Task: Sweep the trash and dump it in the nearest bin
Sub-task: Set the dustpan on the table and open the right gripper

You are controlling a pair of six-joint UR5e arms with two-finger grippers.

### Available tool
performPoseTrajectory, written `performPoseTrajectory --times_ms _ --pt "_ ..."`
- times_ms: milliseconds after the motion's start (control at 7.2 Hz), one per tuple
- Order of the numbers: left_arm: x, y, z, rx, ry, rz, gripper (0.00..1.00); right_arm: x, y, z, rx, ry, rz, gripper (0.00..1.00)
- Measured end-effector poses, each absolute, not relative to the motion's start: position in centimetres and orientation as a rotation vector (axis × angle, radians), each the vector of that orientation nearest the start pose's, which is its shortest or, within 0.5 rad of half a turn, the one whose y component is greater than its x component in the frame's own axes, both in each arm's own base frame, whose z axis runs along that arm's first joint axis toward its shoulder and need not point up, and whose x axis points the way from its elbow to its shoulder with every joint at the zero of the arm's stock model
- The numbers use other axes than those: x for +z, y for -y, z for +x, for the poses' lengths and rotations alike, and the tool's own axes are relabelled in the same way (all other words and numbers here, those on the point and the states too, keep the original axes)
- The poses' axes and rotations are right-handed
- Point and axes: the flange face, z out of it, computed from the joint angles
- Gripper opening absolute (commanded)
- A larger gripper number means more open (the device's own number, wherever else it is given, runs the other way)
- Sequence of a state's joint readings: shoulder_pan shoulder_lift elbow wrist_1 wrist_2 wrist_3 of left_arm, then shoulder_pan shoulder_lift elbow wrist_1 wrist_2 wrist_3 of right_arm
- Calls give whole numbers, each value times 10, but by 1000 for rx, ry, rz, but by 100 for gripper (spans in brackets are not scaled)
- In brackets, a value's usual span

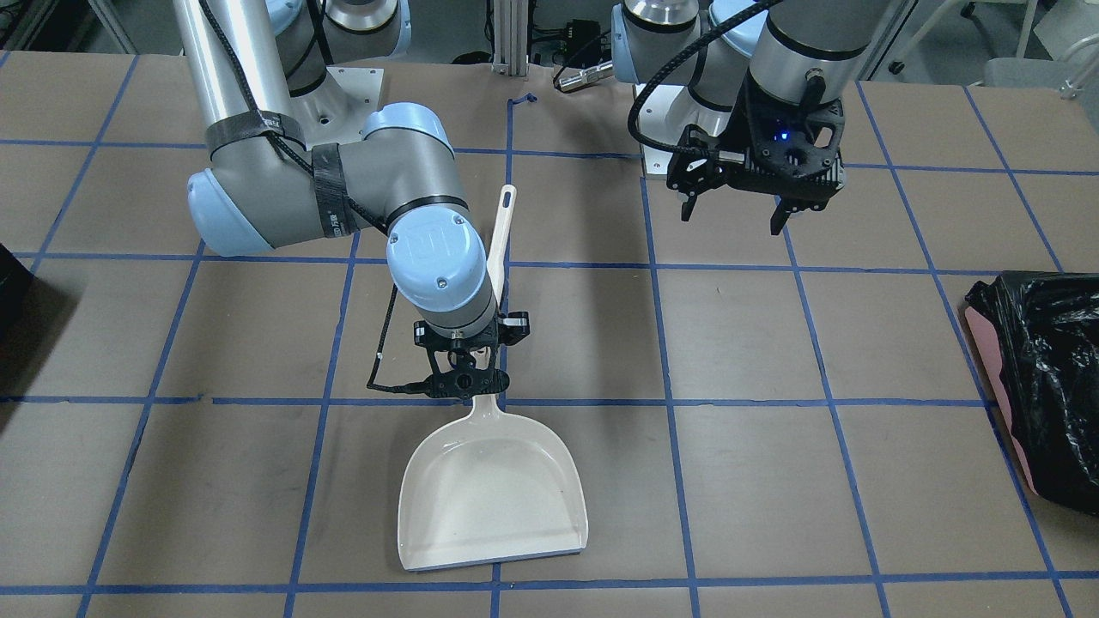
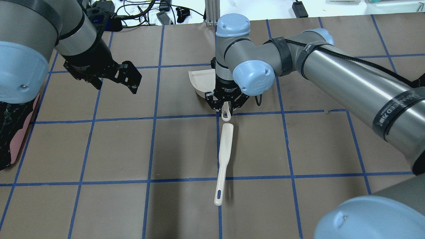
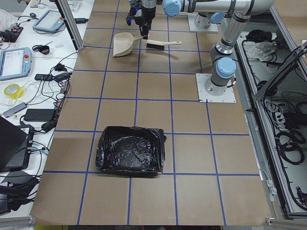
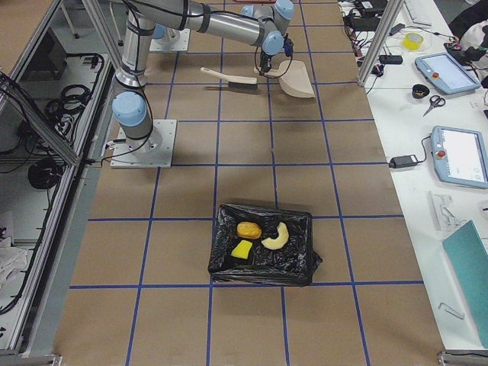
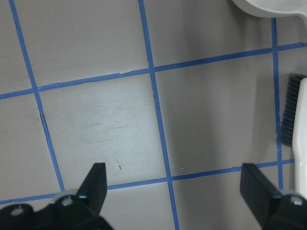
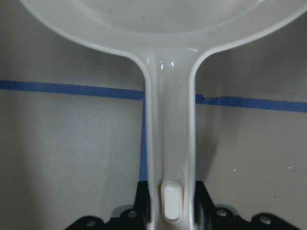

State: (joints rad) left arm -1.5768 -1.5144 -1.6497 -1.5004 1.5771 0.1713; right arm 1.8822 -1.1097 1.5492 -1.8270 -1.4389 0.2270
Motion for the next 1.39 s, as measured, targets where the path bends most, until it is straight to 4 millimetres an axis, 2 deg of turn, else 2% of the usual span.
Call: performPoseTrajectory --times_ms 278,972,1111,1250,1389 --pt "486 472 -120 -73 -3113 303 100 259 550 331 327 -3045 -108 0" --pt "481 472 -120 -59 -3119 323 100 255 554 331 299 -3048 -96 0" --pt "480 472 -120 -56 -3119 323 100 253 555 330 302 -3049 -93 24" --pt "480 472 -120 -55 -3120 323 100 253 555 330 305 -3049 -90 83" --pt "479 472 -120 -55 -3120 322 100 254 555 329 306 -3050 -84 100"
